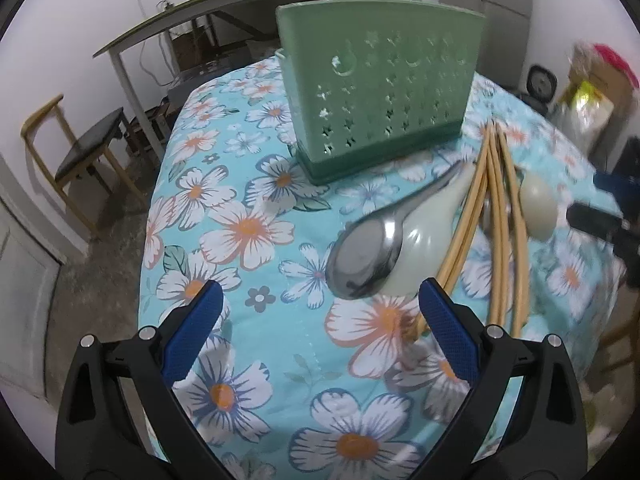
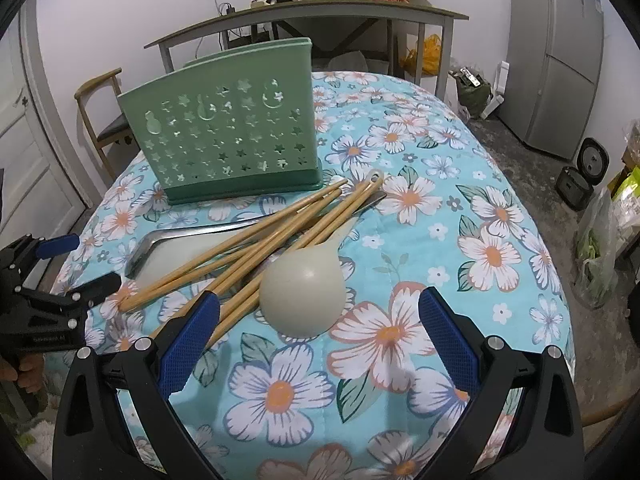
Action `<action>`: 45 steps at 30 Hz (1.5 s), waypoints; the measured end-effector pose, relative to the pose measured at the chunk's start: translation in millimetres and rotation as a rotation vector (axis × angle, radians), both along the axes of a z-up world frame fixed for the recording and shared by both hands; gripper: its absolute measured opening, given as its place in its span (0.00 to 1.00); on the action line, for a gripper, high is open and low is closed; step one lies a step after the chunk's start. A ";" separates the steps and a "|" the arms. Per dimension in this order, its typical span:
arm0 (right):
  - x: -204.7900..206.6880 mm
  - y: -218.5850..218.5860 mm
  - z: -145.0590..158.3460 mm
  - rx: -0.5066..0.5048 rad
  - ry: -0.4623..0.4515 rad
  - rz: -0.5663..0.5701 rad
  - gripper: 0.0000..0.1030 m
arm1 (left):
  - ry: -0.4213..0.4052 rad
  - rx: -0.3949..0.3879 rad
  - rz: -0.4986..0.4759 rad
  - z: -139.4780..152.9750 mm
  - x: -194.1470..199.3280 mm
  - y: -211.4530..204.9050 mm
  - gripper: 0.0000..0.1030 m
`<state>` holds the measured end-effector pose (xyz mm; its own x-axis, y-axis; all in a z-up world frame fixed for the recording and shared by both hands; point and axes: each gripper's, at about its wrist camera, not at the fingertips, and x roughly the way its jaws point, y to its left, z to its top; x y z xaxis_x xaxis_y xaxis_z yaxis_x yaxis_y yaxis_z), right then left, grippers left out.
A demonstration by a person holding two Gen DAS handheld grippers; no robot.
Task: Organize utensils
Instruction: 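Move both tools toward the utensils lying beside the green caddy, then grasp the metal fork with the left tool while the right tool grasps the white ceramic spoon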
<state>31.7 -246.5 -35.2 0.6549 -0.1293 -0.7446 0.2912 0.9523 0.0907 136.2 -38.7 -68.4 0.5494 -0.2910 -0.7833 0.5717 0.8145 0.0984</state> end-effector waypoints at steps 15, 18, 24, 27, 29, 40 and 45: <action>10.4 -13.3 -16.1 0.050 0.021 -0.007 0.94 | -0.099 0.230 -0.229 -22.3 -11.3 -30.0 0.43; 10.6 -14.6 -16.4 0.054 0.023 -0.012 0.94 | -0.108 0.215 -0.229 -20.5 -11.1 -31.7 0.24; 8.4 -17.7 -16.5 0.050 0.024 -0.018 0.94 | -0.183 0.157 -0.176 -6.1 -9.9 -24.4 0.14; 5.4 -18.3 -15.9 0.067 0.021 -0.014 0.94 | -0.177 0.143 -0.154 -8.0 -2.6 -22.3 0.14; 2.4 -18.8 -13.8 0.091 0.009 -0.007 0.94 | -0.167 0.131 -0.141 -10.7 1.8 -21.7 0.14; -4.3 -52.0 -25.7 0.523 -0.040 -0.031 0.73 | -0.090 0.030 -0.068 -24.5 23.3 -16.0 0.08; 4.0 -64.4 -47.8 0.686 -0.041 -0.073 0.69 | -0.088 0.011 -0.061 -26.3 23.9 -13.8 0.08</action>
